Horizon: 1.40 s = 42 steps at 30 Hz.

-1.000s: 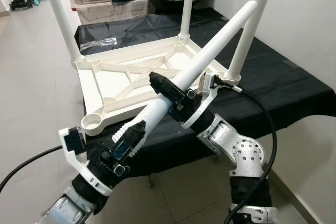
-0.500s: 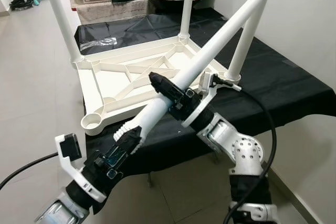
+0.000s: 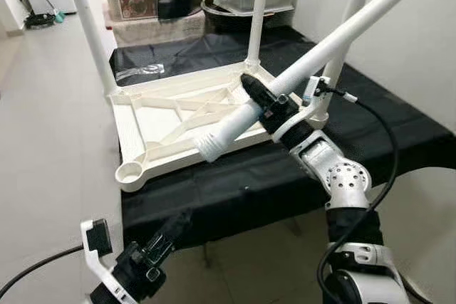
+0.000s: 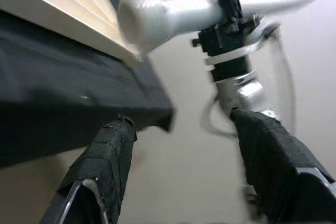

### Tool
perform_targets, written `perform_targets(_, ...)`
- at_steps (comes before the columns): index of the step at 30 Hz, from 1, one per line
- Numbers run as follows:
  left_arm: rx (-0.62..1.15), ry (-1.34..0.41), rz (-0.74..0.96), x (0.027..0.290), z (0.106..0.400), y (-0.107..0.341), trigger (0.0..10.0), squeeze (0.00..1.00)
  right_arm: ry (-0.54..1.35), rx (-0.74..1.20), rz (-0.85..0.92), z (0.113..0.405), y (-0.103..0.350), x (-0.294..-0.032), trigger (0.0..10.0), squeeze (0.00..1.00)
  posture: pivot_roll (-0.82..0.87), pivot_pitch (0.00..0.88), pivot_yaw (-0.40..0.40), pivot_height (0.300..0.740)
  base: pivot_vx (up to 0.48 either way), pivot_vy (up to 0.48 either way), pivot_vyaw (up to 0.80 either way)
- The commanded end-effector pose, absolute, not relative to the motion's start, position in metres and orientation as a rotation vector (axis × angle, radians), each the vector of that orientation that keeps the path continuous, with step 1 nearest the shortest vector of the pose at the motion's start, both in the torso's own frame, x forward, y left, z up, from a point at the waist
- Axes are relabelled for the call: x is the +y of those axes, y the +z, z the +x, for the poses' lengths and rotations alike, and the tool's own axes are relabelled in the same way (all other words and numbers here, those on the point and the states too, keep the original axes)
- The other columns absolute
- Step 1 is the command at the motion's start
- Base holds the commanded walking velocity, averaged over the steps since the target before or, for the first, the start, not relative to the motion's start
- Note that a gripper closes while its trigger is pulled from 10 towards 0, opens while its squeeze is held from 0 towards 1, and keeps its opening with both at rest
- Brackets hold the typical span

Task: Building children table

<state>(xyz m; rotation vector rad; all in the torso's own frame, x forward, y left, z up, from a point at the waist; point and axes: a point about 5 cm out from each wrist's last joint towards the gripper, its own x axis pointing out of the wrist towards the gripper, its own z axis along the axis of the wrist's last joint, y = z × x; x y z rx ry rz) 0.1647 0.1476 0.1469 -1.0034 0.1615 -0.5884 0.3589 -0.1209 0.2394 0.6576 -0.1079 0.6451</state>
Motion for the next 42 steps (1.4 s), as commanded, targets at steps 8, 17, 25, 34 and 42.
perform_targets(8,0.142,-0.381,-0.649,0.133,0.18,0.147,10.0,0.0,0.608,-0.207,0.092,0.339,0.223,-0.102,10.0,0.0,0.01,0.027,-0.013,0.74,0.0,0.0,0.2)
perform_targets(17,0.124,-0.292,-0.457,0.117,0.182,0.144,10.0,0.0,0.633,-0.221,0.106,0.322,0.214,-0.087,10.0,0.0,0.02,0.013,-0.021,0.74,0.0,0.0,0.8)
perform_targets(25,0.094,-0.267,-0.38,0.117,0.184,0.145,10.0,0.0,0.651,-0.258,0.095,0.322,0.215,-0.079,10.0,0.0,0.02,0.0,-0.028,0.74,0.0,0.0,0.8)
perform_targets(34,0.041,-0.158,-0.316,0.125,0.191,0.147,10.0,0.0,0.662,-0.301,0.109,0.323,0.223,-0.071,10.0,0.0,0.02,0.0,-0.03,0.74,0.0,0.0,0.8)
perform_targets(42,0.028,-0.125,-0.289,0.123,0.188,0.145,10.0,0.0,0.676,-0.318,0.14,0.319,0.227,-0.064,10.0,0.0,0.02,0.0,-0.032,0.74,0.0,0.0,0.8)
